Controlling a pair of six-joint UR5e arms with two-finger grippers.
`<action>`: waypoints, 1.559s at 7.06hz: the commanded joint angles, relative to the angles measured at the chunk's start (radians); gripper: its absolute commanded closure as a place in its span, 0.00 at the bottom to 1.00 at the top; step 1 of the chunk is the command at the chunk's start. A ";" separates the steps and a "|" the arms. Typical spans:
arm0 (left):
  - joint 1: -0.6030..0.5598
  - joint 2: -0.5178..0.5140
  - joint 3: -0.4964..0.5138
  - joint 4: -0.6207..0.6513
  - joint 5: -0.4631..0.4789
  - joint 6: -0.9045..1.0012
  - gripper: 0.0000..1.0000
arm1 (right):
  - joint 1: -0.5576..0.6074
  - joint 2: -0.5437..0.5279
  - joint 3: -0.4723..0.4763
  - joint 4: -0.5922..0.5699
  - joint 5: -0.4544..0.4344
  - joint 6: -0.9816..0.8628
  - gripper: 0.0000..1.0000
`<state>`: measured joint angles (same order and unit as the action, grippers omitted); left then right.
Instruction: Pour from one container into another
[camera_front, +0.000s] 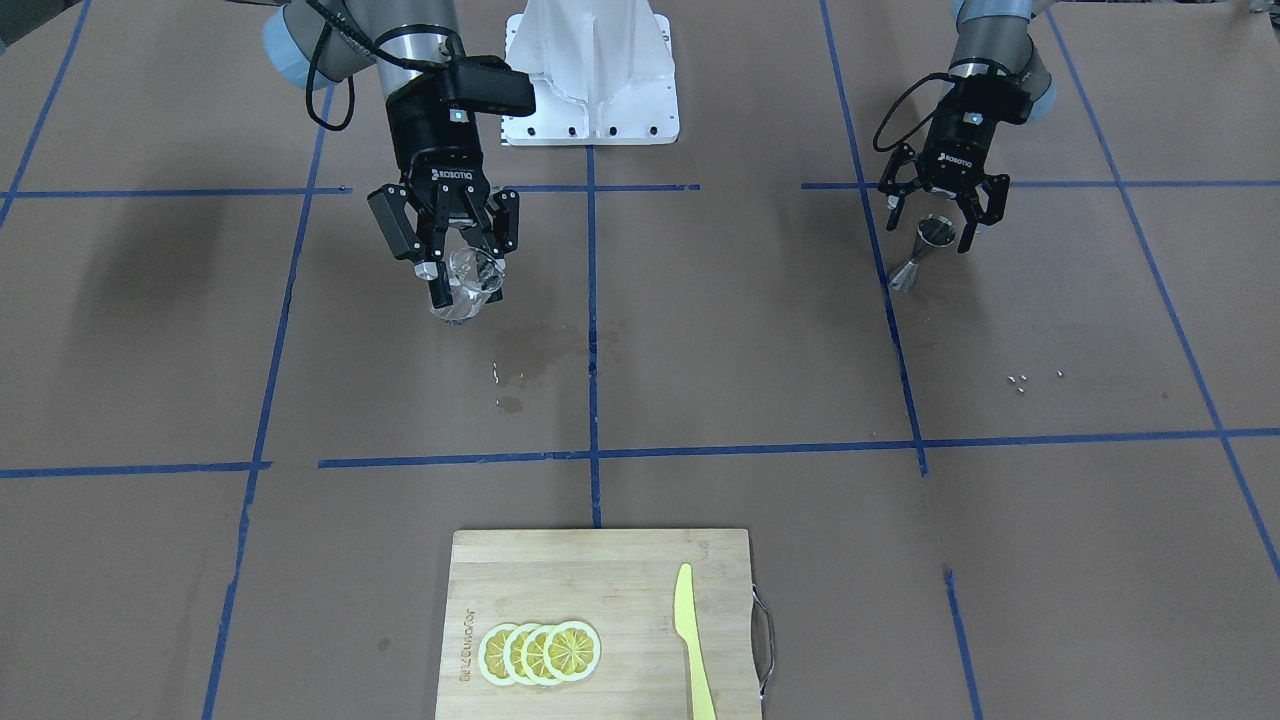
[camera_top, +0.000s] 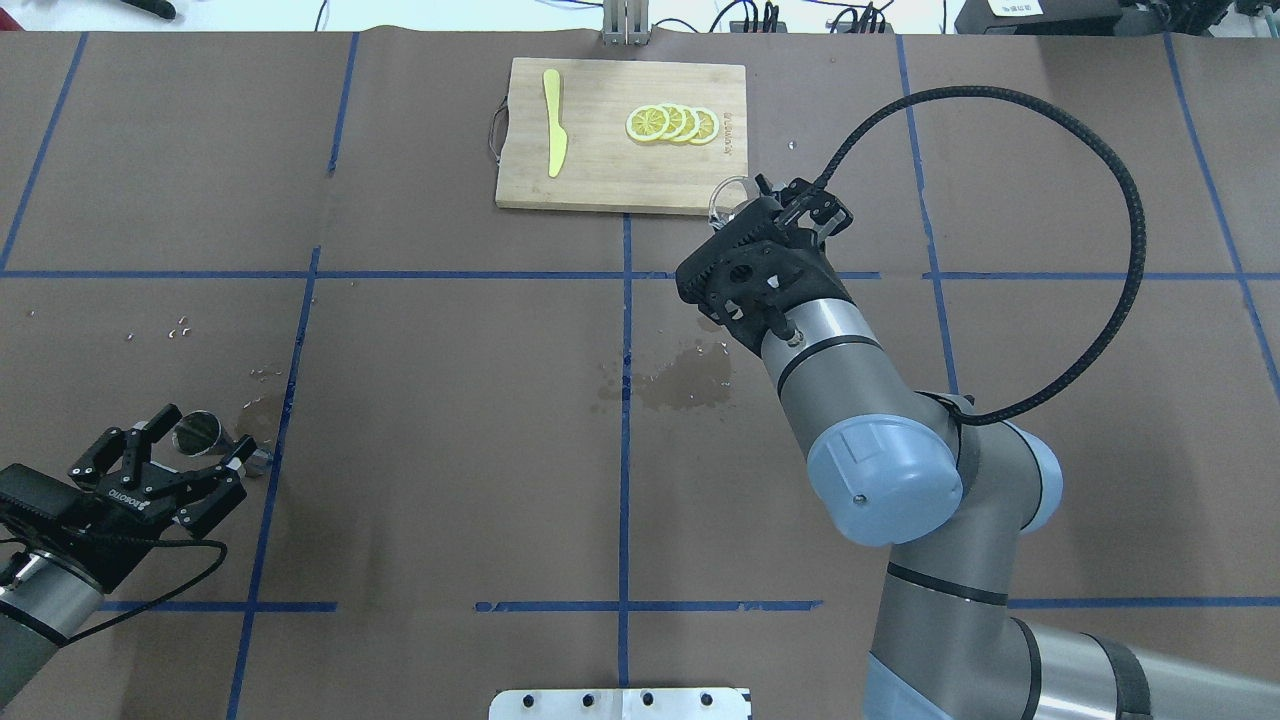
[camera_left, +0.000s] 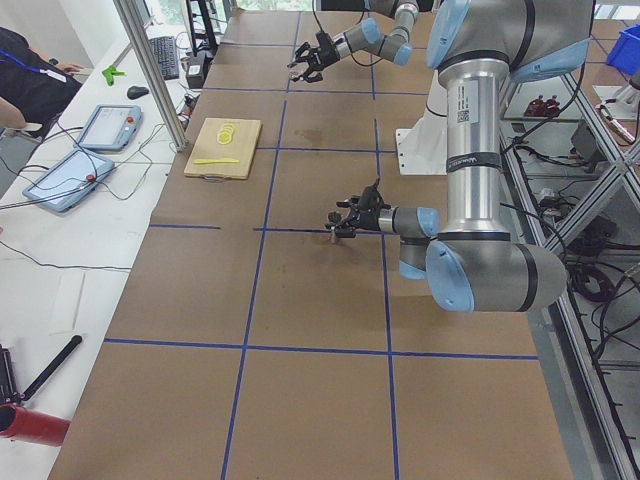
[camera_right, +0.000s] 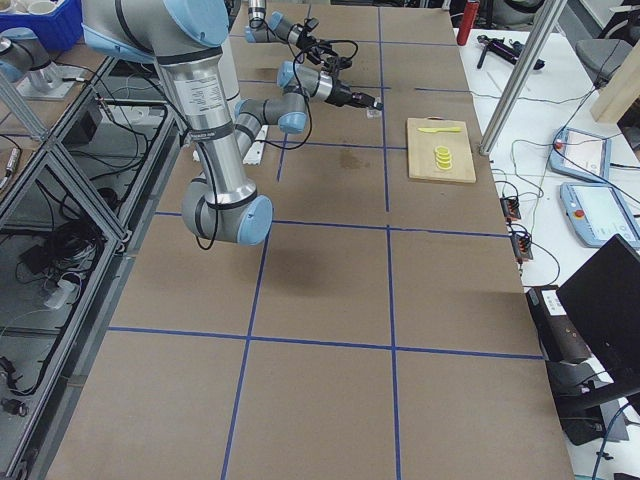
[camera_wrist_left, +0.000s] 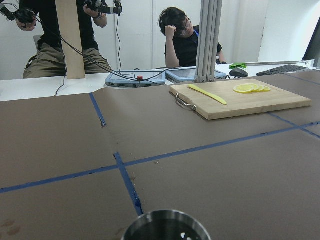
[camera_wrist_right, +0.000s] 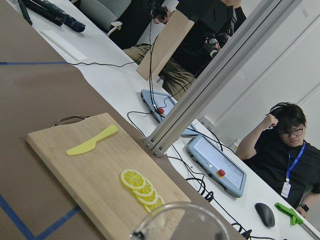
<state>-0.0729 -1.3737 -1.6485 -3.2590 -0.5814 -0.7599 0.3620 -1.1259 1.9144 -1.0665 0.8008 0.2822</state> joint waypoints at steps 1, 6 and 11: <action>-0.004 0.015 -0.040 -0.002 0.003 0.010 0.01 | 0.000 0.000 0.000 0.000 0.000 0.002 1.00; -0.326 0.022 -0.073 -0.160 -0.419 0.341 0.01 | 0.000 -0.003 -0.001 -0.001 0.000 0.002 1.00; -1.115 -0.069 -0.057 0.259 -1.496 0.618 0.01 | 0.000 -0.006 -0.002 0.000 -0.003 0.002 1.00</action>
<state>-1.0292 -1.4091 -1.7061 -3.1475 -1.8868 -0.2606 0.3620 -1.1308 1.9129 -1.0673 0.7989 0.2838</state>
